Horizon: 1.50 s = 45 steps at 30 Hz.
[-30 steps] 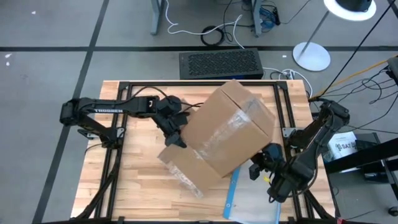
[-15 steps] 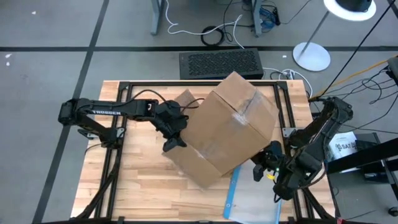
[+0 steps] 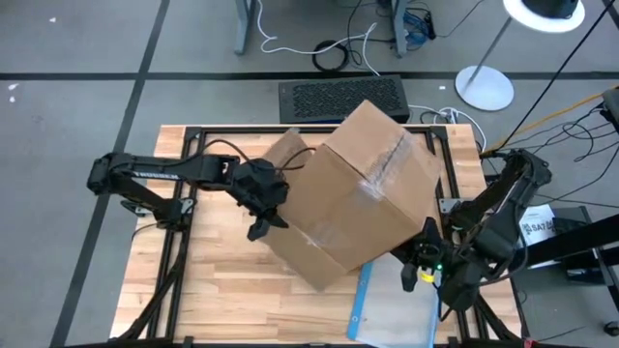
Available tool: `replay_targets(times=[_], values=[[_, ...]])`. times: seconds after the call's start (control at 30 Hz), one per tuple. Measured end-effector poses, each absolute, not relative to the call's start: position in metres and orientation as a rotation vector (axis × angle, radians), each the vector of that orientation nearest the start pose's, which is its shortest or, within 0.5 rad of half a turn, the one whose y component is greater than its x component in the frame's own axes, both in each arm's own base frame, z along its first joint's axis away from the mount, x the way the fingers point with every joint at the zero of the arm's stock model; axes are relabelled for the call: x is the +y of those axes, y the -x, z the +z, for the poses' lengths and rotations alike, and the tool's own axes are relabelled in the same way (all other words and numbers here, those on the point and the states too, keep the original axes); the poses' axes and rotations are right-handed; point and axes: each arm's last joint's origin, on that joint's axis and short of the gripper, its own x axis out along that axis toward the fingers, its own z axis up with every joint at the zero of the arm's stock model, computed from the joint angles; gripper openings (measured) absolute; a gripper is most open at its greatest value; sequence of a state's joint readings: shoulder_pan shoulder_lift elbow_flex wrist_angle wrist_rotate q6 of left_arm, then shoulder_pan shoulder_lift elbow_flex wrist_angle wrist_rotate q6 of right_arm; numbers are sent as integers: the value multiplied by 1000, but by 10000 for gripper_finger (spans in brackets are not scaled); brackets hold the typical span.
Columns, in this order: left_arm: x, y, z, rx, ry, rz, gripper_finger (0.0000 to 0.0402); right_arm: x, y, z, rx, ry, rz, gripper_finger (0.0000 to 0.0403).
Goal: Unpack boxes
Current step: Remove all the items from the box on to the table
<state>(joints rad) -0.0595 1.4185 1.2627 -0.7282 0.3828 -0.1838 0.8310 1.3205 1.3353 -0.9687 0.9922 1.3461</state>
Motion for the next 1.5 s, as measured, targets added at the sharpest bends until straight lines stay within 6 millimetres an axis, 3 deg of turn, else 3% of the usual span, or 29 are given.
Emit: replay_targets(times=[0.2,0.67,1.07,1.17,1.3,1.4,1.5], values=[[-44,-288,317,915,282,-358,0,167,-185,376,369,-546,-418,18],[-75,-281,352,861,159,-346,0,168,-185,414,340,-514,-290,18],[-83,-281,351,862,115,-364,0,170,-186,415,390,-549,-230,18],[-83,-281,350,870,141,-388,0,168,-184,410,397,-581,-294,18],[-87,-280,352,853,115,-402,0,170,-186,420,368,-530,-193,18],[-86,-280,348,872,116,-409,0,166,-183,414,391,-552,-264,18],[-86,-281,349,861,119,-409,0,166,-183,419,380,-551,-222,18]])
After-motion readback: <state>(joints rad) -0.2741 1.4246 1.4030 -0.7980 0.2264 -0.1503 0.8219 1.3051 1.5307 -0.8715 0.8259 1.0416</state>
